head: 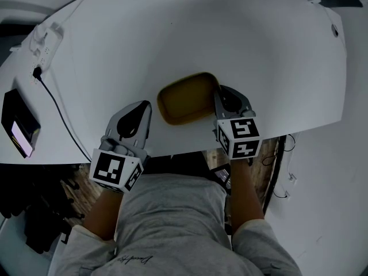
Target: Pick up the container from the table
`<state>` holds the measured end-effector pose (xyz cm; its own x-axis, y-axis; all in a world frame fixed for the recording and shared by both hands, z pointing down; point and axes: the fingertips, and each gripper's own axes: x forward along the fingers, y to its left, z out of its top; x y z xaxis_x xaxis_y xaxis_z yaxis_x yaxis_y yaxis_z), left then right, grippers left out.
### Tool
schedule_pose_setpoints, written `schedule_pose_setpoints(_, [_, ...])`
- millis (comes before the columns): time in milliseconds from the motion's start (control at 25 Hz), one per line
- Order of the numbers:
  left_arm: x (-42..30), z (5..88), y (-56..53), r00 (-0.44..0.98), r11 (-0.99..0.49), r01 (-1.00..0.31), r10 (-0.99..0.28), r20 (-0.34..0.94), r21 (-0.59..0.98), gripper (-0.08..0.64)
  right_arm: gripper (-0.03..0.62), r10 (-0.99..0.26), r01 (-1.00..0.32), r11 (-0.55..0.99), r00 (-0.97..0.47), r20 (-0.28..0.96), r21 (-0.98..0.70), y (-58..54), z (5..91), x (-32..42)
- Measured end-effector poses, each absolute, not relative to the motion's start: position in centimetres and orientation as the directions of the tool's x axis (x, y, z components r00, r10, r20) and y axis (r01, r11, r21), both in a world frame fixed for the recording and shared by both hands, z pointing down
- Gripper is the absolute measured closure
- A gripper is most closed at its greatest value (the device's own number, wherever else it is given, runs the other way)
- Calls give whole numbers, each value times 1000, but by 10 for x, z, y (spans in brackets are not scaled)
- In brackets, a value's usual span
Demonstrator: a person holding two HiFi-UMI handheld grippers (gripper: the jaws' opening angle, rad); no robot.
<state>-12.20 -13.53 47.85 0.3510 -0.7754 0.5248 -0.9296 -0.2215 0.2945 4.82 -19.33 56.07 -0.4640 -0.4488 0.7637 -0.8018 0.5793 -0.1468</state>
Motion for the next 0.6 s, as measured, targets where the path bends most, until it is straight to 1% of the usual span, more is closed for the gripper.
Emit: schedule_pose_setpoints(600, [-121, 478, -135, 355, -226, -929, -772, 527, 294, 565, 566, -452, -818, 551, -457, 766, -163, -194, 559, 51])
